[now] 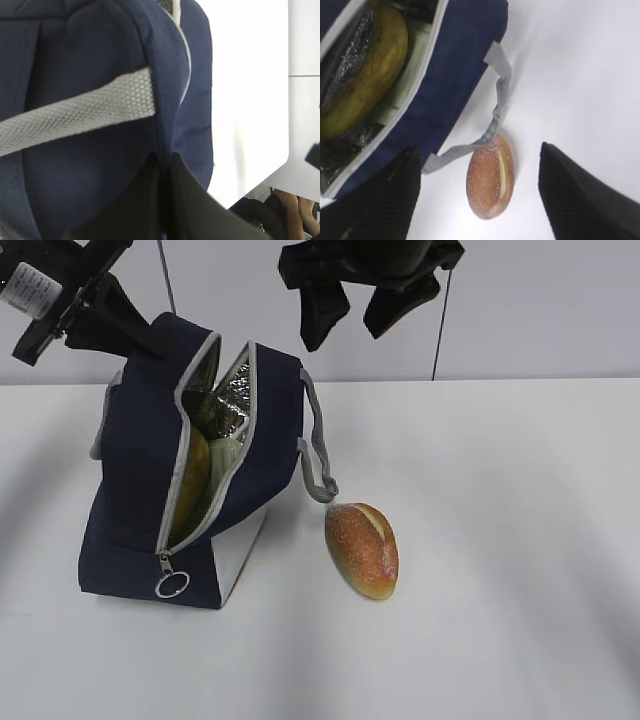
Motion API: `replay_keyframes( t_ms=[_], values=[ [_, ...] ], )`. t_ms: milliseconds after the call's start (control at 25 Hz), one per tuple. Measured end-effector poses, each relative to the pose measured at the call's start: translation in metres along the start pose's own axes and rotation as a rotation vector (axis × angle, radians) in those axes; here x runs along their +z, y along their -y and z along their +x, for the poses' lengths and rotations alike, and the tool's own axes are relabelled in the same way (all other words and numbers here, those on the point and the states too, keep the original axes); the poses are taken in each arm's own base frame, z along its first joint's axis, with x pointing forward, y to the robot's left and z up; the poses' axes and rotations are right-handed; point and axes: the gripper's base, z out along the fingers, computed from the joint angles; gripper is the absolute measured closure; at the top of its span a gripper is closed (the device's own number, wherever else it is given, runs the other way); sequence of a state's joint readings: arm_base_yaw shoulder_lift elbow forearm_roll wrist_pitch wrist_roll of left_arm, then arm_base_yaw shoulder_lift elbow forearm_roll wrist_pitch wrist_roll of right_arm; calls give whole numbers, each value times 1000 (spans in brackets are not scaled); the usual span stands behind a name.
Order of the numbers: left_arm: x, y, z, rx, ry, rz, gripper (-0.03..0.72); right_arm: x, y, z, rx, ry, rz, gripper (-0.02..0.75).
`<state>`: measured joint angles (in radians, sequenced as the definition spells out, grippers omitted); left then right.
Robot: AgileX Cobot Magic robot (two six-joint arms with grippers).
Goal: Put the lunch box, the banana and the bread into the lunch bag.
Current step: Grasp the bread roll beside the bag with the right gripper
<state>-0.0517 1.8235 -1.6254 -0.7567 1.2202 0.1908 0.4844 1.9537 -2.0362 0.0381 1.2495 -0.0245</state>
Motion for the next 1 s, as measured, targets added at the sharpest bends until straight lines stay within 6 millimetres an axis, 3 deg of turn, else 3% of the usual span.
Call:
replay_keyframes(
  t_ms=[200,400,600,760,1000],
  values=[
    [0,0,0,3,0,0,690,-1,0,32,-10,-96,3,195],
    [0,0,0,3,0,0,690,26,1,73,-6,-196,2,192],
    [0,0,0,7,0,0,690,53,-1,102,6,-208,-17,170],
    [0,0,0,8,0,0,690,70,-3,109,15,-173,-52,104],
    [0,0,0,11,0,0,690,107,-3,114,13,-216,-58,81]
  ],
)
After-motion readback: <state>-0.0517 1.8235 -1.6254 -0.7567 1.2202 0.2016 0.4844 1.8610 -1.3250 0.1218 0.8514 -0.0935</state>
